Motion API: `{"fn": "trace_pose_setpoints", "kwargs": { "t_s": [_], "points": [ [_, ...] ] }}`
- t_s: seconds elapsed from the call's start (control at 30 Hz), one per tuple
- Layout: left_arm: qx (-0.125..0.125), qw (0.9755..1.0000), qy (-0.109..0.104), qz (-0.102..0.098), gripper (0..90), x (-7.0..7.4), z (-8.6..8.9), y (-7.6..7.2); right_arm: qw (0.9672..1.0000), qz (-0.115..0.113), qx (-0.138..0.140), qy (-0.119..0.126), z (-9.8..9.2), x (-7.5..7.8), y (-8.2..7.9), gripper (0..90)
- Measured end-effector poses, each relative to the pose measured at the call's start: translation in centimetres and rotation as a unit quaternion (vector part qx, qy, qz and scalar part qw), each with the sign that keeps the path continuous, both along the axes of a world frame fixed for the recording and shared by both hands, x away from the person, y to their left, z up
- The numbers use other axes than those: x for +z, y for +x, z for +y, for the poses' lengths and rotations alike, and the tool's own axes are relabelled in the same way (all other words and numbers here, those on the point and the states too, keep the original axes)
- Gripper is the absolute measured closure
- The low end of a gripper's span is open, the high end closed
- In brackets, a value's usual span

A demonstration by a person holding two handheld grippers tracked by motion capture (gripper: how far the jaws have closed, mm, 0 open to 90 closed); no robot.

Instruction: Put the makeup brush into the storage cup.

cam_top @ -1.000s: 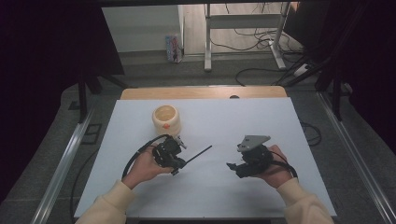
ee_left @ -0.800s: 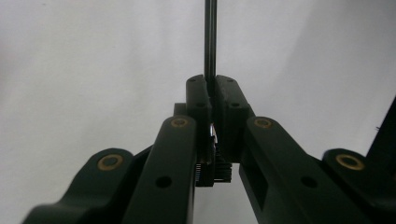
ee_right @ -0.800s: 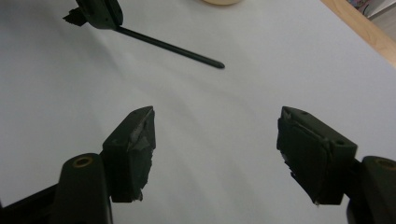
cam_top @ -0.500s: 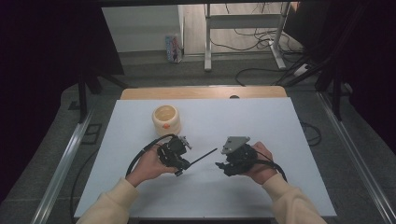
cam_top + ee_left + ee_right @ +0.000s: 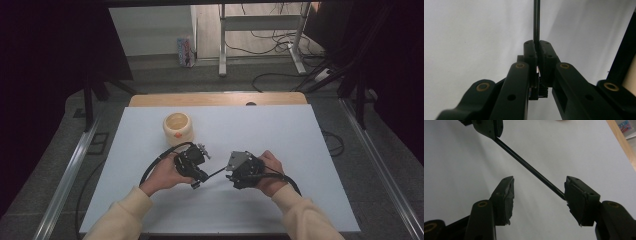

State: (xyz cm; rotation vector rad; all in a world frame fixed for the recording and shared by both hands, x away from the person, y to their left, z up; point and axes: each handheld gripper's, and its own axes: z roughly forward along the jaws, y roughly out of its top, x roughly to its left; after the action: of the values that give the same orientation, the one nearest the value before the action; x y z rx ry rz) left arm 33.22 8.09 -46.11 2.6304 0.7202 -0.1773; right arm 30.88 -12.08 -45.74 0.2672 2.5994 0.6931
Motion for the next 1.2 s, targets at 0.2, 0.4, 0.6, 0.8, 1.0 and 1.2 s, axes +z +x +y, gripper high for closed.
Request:
{"fn": "trace_pose_setpoints", "kwargs": {
  "t_s": [0.2,0.4,0.6,0.8,1.0,1.2],
  "points": [
    [-0.007,0.9999,0.0,0.01,85.8,0.0,-0.6,0.1,0.999,-0.024,0.024,-0.03,1.0,-0.6,0.0,48.2],
    [-0.017,0.9996,-0.005,0.021,85.8,0.1,-0.8,0.5,0.9939,-0.052,0.06,-0.077,2.0,-1.4,-0.3,59.6],
    [-0.022,0.9993,-0.009,0.027,85.7,0.1,-0.8,0.6,0.9859,-0.082,0.093,-0.113,2.4,-2.1,-0.6,74.0],
    [-0.01,0.9993,-0.034,-0.012,82.3,0.7,-0.2,0.7,0.9839,-0.071,0.11,-0.121,2.0,-2.1,-0.7,82.4],
    [0.043,0.9935,-0.067,-0.081,55.2,2.1,1.4,0.8,0.9905,-0.05,0.096,-0.085,1.2,-1.5,-0.8,85.1],
    [0.1,0.9789,-0.102,-0.146,27.1,3.5,3.1,-0.1,0.9965,-0.014,0.067,-0.048,0.0,-1.0,-0.7,85.2]
  ]
}}
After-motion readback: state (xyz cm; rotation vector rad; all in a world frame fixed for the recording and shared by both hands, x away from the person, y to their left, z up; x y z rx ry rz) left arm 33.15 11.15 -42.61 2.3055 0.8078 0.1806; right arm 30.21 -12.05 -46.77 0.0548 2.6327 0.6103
